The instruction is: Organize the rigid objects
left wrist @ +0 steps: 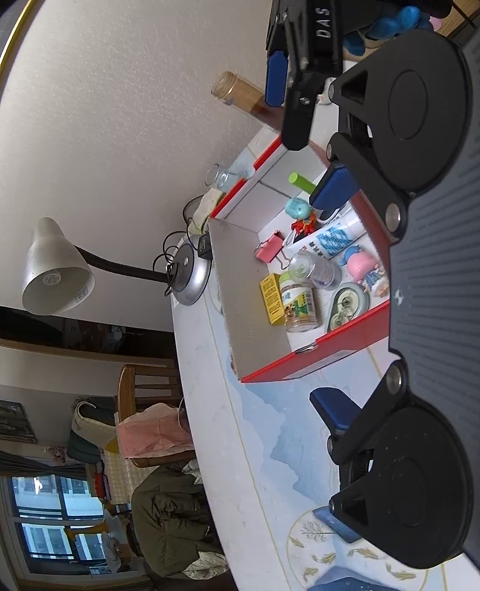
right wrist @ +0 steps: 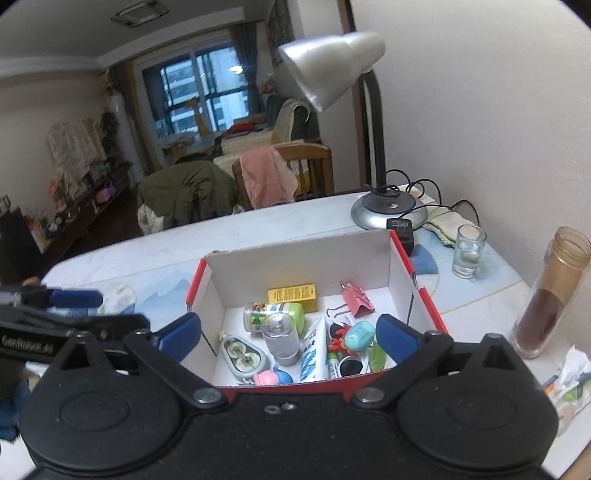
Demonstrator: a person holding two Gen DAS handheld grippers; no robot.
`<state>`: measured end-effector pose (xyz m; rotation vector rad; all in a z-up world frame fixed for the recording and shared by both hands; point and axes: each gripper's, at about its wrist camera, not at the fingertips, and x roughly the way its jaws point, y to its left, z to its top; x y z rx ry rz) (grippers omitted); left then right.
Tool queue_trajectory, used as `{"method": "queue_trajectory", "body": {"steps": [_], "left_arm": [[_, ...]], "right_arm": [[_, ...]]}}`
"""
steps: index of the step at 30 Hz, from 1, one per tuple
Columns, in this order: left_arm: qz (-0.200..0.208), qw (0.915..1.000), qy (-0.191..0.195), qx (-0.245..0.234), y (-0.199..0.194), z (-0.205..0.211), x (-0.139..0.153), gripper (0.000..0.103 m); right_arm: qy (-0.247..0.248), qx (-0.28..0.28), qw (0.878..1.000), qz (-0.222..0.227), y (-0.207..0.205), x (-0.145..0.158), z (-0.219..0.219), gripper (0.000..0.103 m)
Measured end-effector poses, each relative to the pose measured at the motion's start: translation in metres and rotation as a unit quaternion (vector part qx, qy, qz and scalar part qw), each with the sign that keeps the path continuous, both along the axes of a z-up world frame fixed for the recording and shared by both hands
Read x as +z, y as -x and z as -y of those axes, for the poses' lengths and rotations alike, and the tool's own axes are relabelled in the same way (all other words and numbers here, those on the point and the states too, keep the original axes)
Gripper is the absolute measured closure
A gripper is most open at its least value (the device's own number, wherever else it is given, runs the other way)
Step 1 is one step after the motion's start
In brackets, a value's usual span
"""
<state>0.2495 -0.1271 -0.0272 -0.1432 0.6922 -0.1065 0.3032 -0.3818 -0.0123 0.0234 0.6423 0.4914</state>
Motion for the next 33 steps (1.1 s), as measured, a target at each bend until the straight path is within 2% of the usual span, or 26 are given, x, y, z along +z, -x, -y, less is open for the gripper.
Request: {"method": "queue_trajectory", "body": {"steps": [14, 33], "left_arm": [[0.021, 0.9996, -0.01, 0.014, 0.029, -0.003, 0.004, 0.0], [0.007, 0.9999, -0.011, -0.001, 0.039, 0.001, -0.004, 0.0]], "right_arm": [[0.002, -0.007, 1.0, 0.006, 0.03, 0.002, -0.006, 0.0], [-0.001, -0.012, 1.0, -0.006, 0.039, 0.001, -0.008, 0.0]]}}
